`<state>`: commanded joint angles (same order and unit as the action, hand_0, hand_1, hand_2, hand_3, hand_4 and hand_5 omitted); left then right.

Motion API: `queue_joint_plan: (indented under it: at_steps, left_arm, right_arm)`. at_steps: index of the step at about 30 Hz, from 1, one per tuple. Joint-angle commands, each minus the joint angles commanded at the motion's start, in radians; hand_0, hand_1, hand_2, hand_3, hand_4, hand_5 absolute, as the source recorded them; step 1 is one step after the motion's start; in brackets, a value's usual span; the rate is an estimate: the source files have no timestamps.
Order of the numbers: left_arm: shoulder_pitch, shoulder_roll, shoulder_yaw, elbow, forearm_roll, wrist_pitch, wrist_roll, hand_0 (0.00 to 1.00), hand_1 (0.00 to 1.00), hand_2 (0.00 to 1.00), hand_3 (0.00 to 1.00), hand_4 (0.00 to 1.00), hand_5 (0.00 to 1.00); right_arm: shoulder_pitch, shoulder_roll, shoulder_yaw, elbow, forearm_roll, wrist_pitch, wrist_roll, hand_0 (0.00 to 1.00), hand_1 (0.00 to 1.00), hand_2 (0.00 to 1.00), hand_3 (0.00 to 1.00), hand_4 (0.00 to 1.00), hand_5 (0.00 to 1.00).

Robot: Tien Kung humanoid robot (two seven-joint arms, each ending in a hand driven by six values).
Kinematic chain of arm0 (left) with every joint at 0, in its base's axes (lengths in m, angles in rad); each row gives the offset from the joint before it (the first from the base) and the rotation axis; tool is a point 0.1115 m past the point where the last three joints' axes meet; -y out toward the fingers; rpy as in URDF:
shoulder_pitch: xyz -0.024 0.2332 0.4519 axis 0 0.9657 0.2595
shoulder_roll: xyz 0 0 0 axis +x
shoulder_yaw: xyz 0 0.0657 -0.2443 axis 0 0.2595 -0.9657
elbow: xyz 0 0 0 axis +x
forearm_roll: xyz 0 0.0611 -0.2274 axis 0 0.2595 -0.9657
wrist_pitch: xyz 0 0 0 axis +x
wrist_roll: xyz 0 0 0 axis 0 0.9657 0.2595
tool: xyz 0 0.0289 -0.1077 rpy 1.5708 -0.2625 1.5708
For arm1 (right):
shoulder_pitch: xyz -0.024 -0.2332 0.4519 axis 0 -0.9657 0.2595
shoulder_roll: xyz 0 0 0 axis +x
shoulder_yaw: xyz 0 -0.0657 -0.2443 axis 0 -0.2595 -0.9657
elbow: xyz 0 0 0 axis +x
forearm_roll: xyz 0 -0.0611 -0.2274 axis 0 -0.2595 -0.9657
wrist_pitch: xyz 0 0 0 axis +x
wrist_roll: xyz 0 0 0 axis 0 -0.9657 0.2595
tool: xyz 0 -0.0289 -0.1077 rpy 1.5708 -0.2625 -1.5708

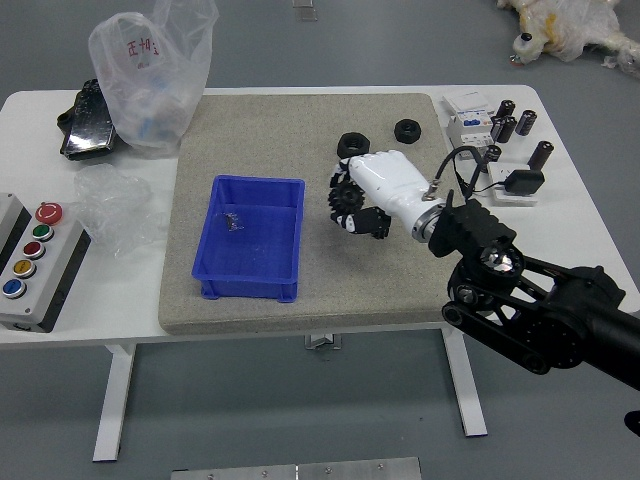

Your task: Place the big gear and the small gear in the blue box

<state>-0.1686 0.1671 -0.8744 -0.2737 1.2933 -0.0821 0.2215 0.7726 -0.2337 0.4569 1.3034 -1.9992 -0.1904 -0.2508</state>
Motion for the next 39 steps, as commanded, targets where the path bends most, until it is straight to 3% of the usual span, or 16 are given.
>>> queue_joint_plan:
  at_steps: [1,2,8,9,14,15,20,21,24,27,31,32,33,36,38,39]
  left_arm:
    - [0.000,0.000,-0.001,0.000,0.001,0.000,0.000,0.666,0.587,0.573,0.652,0.730,0.368]
    - [0.000,0.000,-0.001,0.000,0.002,-0.001,0.001,0.666,0.587,0.572,0.651,0.731,0.369]
    - [0.000,0.000,-0.007,-0.002,0.011,-0.004,0.004,0.666,0.587,0.572,0.651,0.731,0.369]
    - [0.000,0.001,-0.008,-0.002,0.012,-0.004,0.005,0.666,0.586,0.573,0.651,0.731,0.370]
    - [0.003,0.001,-0.016,-0.002,0.020,-0.005,0.009,0.666,0.586,0.573,0.651,0.731,0.370]
    - [0.004,0.001,-0.018,-0.002,0.023,-0.006,0.010,0.666,0.587,0.572,0.651,0.732,0.370]
    - [0.001,-0.002,-0.018,-0.003,0.024,-0.007,0.011,0.666,0.587,0.572,0.651,0.732,0.370]
    - [-0.001,-0.003,-0.016,-0.003,0.023,-0.008,0.010,0.666,0.587,0.572,0.652,0.732,0.370]
    - [-0.002,-0.003,-0.011,-0.004,0.018,-0.008,0.009,0.666,0.587,0.572,0.652,0.732,0.370]
    - [-0.002,-0.003,-0.011,-0.004,0.018,-0.008,0.009,0.666,0.587,0.572,0.652,0.732,0.370]
    - [-0.001,-0.004,-0.012,-0.004,0.018,-0.008,0.010,0.666,0.587,0.572,0.652,0.732,0.370]
    - [-0.001,-0.004,-0.011,-0.004,0.017,-0.007,0.009,0.666,0.587,0.572,0.652,0.732,0.370]
    - [-0.001,-0.004,-0.010,-0.004,0.016,-0.007,0.009,0.666,0.587,0.572,0.652,0.732,0.370]
    - [0.001,-0.006,-0.010,-0.004,0.015,-0.007,0.010,0.666,0.587,0.572,0.652,0.732,0.370]
    - [0.003,-0.007,-0.011,-0.004,0.016,-0.008,0.011,0.666,0.587,0.572,0.652,0.732,0.370]
    - [0.004,-0.007,-0.013,-0.004,0.017,-0.008,0.012,0.666,0.587,0.572,0.652,0.732,0.370]
  right_arm:
    - [0.006,0.012,-0.009,-0.002,-0.002,-0.001,0.001,0.488,0.497,0.359,0.480,0.432,0.002]
    - [0.011,0.021,-0.017,-0.005,-0.004,-0.002,0.003,0.487,0.568,0.541,0.549,0.295,0.009]
    - [0.056,0.104,-0.099,-0.067,-0.027,-0.013,0.016,0.487,0.568,0.541,0.549,0.295,0.009]
    - [0.060,0.109,-0.107,-0.076,-0.028,-0.011,0.017,0.442,0.669,0.642,0.617,0.401,0.159]
    - [0.067,0.121,-0.125,-0.106,-0.024,-0.027,0.036,0.442,0.669,0.642,0.617,0.401,0.159]
    - [0.067,0.123,-0.127,-0.109,-0.022,-0.032,0.040,0.406,0.751,0.804,0.758,0.649,0.201]
    - [0.066,0.137,-0.146,-0.119,-0.015,-0.036,0.044,0.406,0.751,0.804,0.758,0.649,0.201]
    - [0.064,0.139,-0.151,-0.120,-0.013,-0.032,0.043,0.433,0.792,0.855,0.856,0.831,0.312]
    - [0.062,0.141,-0.158,-0.121,-0.007,-0.020,0.039,0.433,0.792,0.855,0.856,0.831,0.312]
    - [0.058,0.137,-0.155,-0.115,0.004,-0.015,0.036,0.438,0.800,0.865,0.872,0.884,0.351]
    - [0.040,0.114,-0.109,-0.074,0.058,-0.039,0.050,0.438,0.800,0.865,0.872,0.884,0.351]
    - [0.031,0.104,-0.087,-0.058,0.079,-0.050,0.056,0.438,0.800,0.865,0.872,0.884,0.351]
    - [0.018,0.091,-0.061,-0.039,0.100,-0.065,0.063,0.385,0.740,0.799,0.822,0.866,0.352]
    - [-0.019,0.050,0.026,-0.010,0.135,-0.099,0.070,0.385,0.740,0.799,0.822,0.866,0.352]
    - [-0.037,0.020,0.082,-0.023,0.139,-0.109,0.066,0.385,0.740,0.799,0.822,0.866,0.352]
    - [-0.044,0.001,0.112,-0.040,0.137,-0.110,0.063,0.352,0.694,0.753,0.787,0.834,0.317]
